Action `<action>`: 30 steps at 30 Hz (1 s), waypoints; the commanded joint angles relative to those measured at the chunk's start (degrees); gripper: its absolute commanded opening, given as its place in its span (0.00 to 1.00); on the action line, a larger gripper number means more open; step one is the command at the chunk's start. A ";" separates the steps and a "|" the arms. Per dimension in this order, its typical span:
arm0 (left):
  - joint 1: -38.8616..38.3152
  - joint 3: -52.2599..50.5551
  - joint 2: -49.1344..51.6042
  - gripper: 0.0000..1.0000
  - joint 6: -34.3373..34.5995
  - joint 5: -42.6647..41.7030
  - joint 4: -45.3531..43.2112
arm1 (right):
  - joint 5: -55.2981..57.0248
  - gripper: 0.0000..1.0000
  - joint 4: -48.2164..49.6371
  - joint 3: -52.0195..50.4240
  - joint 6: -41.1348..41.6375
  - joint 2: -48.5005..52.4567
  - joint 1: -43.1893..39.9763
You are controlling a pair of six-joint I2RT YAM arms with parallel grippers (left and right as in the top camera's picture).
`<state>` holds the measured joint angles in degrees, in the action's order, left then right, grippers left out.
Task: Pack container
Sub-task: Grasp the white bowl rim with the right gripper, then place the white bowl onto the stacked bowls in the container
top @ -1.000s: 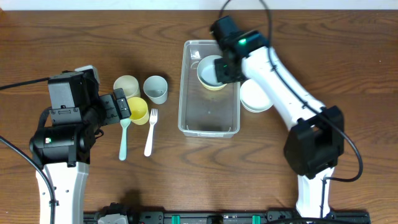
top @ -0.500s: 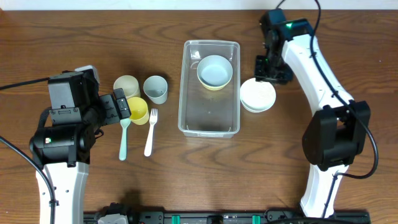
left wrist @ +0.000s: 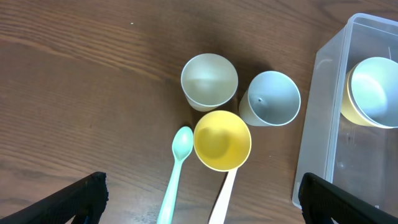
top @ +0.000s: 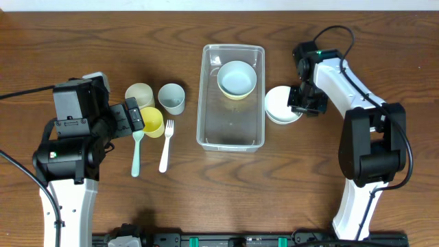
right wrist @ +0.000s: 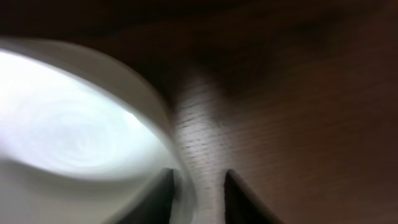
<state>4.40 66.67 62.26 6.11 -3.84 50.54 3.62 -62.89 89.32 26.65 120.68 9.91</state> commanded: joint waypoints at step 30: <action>0.20 1.16 -0.09 0.98 -0.50 0.90 -0.02 | 0.79 0.01 19.32 -0.09 2.03 -16.48 15.34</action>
<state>4.40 66.67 62.26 6.11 -3.84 50.57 2.72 -45.23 89.86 28.88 100.09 26.17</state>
